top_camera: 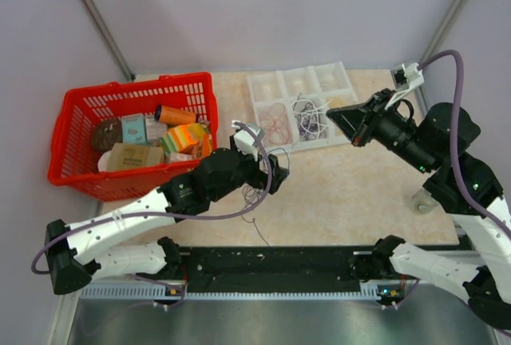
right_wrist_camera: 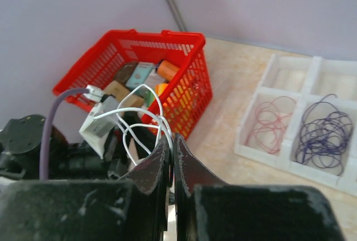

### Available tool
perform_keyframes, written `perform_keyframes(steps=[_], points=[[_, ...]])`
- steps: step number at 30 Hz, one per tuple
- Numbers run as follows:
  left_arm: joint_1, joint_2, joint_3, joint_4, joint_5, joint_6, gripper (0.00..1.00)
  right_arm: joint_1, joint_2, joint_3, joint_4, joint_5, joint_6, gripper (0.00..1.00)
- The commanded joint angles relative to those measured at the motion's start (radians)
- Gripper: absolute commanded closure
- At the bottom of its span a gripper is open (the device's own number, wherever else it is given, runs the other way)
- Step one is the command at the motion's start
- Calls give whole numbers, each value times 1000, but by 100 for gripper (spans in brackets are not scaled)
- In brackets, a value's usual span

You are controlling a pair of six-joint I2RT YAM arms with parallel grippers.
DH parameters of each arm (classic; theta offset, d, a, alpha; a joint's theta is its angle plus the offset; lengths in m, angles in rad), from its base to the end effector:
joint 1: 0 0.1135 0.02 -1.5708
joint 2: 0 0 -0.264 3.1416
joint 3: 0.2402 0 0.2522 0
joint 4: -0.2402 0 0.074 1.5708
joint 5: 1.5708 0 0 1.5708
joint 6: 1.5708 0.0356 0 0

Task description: Untangle the cables

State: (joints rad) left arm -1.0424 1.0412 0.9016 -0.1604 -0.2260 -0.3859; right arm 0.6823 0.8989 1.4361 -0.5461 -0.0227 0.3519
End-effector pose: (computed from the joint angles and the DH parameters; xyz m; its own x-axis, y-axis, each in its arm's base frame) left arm 0.1286 -0.2045 0.3345 -0.4142 -0.0181 -0.9100 0.6237 0.7225 -0.2982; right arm 0.1120 0.0921 0.4960 -0.2298 0.2573 -0.9386 -0.6059 0.7169 0.3449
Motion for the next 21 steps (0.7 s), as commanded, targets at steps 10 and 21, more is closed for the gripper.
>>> perform_keyframes(steps=[10,21], points=[[12,206,-104,114,76,-103,100,0,40,226,9,44,32,100],[12,69,-227,148,82,-128,100,-64,320,388,32,357,-221,100]])
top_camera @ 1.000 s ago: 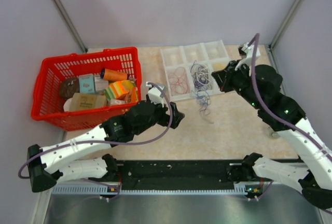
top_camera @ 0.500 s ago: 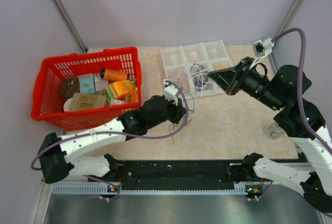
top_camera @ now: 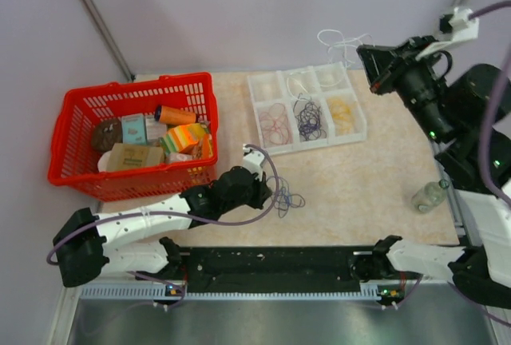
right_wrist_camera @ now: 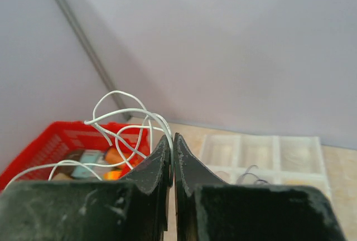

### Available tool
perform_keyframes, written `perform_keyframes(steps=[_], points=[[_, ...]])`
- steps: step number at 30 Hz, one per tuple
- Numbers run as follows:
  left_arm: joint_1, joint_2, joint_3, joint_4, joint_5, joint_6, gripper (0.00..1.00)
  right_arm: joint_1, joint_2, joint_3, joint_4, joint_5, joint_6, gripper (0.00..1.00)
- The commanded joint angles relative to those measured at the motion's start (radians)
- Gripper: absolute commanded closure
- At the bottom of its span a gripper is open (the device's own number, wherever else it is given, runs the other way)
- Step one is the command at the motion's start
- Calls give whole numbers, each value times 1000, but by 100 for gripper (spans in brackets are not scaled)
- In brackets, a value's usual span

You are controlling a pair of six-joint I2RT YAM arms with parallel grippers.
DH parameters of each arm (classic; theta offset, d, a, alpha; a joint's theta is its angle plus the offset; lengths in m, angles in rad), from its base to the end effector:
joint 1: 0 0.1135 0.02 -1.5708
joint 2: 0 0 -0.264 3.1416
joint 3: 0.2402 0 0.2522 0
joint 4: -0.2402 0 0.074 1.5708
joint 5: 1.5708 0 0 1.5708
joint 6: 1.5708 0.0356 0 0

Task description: Untangle the cables

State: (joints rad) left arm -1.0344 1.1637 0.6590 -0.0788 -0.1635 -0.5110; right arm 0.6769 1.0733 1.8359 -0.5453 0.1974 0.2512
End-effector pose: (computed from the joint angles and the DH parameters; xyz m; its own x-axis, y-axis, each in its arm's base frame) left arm 0.1327 -0.2119 0.2299 -0.6264 0.1094 -0.7718 0.5415 0.7733 -0.3299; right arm 0.1104 0.0798 0.5816 0.0472 0.3506 -0.9353 -0.4921 0.8230 0.2837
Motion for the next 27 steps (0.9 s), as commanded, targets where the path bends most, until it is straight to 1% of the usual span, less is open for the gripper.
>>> perform_keyframes(steps=[1,6,10,17,22,27], points=[[2,-55,24,54,28,-4,100,-88,178,-23,51,128,-125,100],[4,-82,33,30,74,-20,100,-194,362,-82,229,191,-213,100],[2,-99,33,17,97,-17,100,-258,542,-40,303,226,-245,100],[2,-105,34,8,134,-3,100,-309,809,84,357,316,-375,100],[4,-91,51,-9,121,25,100,-330,907,131,354,362,-421,100],[4,-73,68,-12,128,45,100,-365,944,146,335,392,-417,100]])
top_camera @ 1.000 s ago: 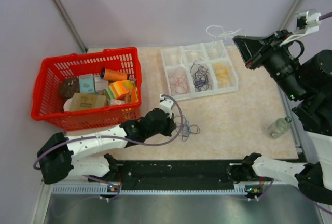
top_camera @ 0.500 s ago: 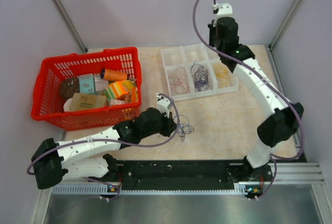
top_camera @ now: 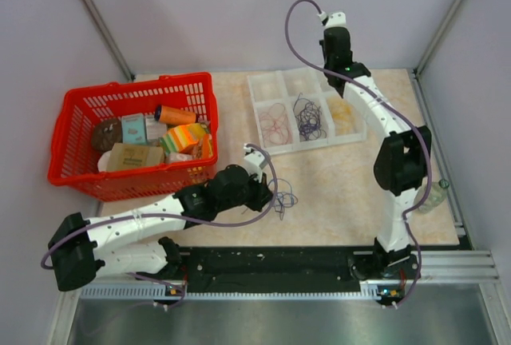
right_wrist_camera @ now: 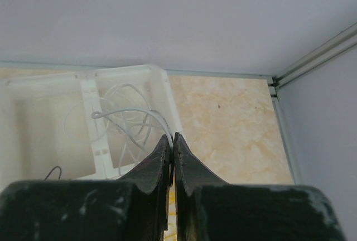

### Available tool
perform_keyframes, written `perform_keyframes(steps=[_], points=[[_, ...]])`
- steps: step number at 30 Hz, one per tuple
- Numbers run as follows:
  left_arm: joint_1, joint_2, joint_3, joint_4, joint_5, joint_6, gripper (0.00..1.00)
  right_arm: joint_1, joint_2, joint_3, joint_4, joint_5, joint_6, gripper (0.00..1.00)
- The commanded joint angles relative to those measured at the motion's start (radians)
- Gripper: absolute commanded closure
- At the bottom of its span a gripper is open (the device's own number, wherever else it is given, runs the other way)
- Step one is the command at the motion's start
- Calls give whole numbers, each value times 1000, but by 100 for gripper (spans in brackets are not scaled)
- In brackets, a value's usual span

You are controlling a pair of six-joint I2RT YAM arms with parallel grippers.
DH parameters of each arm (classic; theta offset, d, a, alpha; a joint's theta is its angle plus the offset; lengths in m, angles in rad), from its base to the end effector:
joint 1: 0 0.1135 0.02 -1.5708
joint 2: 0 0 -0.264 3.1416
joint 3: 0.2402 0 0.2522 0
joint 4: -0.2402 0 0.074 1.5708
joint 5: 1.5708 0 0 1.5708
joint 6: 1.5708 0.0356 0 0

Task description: Untangle the cables

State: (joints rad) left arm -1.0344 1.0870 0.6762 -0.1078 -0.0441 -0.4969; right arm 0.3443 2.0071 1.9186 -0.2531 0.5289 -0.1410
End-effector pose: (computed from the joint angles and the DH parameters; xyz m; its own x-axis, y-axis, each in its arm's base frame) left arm 0.1245 -0.2063 0.2501 -0.6227 0.1155 -0.7739 0.6169 0.6808 -0.3948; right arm 0.4575 0.1450 0.3558 -0.3341 -0.2487 -0.9091 0.1103 0.9476 -0.2998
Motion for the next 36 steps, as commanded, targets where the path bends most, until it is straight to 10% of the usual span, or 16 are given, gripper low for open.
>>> perform_keyframes(steps=[1,16,21,25,36], points=[[4,7,51,19,9,32,100,-40,15,62,40,69,-22,100],[5,51,95,14,38,-23,100,-67,215,170,-76,-182,26,97],[7,36,109,-4,39,-37,86,-67,320,369,-257,-142,60,32],[5,19,100,-16,23,-48,71,-56,256,473,-483,-170,193,24],[11,-74,25,-98,-89,-126,46,180,-722,-879,-200,-709,592,28]])
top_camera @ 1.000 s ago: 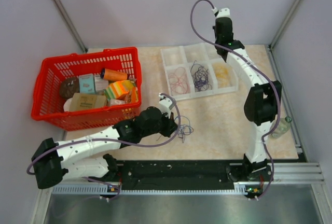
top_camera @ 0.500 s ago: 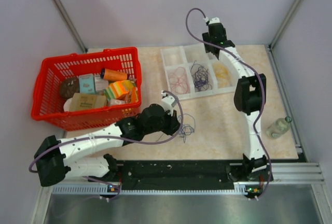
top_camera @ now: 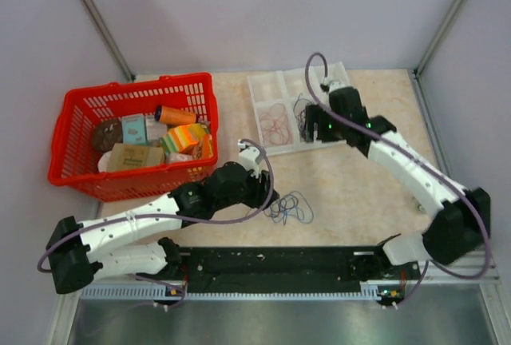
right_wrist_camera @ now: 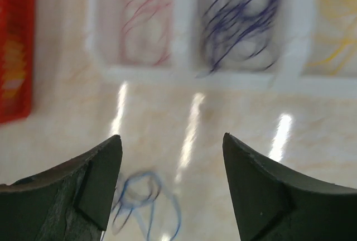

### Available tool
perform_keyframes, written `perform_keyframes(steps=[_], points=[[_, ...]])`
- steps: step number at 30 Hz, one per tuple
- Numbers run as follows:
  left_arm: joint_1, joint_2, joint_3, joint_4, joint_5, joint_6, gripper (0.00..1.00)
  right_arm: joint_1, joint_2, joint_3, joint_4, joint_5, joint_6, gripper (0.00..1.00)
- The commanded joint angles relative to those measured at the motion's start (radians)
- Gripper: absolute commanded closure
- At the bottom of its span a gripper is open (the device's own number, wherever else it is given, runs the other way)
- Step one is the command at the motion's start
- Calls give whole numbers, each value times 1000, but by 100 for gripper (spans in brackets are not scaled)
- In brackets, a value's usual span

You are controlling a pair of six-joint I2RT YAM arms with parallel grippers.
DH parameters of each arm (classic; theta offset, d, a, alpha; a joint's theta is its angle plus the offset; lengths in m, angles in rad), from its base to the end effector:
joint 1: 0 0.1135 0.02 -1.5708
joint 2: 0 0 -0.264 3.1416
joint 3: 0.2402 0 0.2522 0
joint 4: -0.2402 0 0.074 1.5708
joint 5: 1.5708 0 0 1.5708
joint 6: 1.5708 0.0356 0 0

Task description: Untangle the cables

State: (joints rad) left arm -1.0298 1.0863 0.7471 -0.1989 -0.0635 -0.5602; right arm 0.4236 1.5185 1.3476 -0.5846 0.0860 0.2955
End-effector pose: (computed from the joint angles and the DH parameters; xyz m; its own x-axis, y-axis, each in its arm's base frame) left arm 0.1266 -0.2063 0.2661 -0.6632 0.0743 -0.7447 0.5607 0.7084 -0.4287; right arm 0.3089 0.1359 0.3195 -0.7006 0.0024 -0.7135 -0.1552 0.9755 0.1556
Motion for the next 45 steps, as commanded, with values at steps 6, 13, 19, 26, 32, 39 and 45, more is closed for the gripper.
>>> perform_keyframes(steps=[6,13,19,26,32,39,45], points=[[10,10,-81,23,2,-133,45,213,-607,-681,201,-479,280,33],[10,194,-31,-43,-96,-221,13,234,-656,-896,275,-488,462,25],[10,310,21,-14,-131,-224,29,234,-585,-966,460,-431,683,25],[7,290,-18,24,-128,-218,74,265,-437,-939,623,-436,700,42],[-12,216,67,-187,-310,-204,100,288,-486,-868,395,-90,558,100],[-190,-187,314,-739,-765,-273,100,108,-721,-725,26,195,487,100],[-190,-482,428,-787,-848,-189,100,-268,-748,-683,2,-10,416,100]])
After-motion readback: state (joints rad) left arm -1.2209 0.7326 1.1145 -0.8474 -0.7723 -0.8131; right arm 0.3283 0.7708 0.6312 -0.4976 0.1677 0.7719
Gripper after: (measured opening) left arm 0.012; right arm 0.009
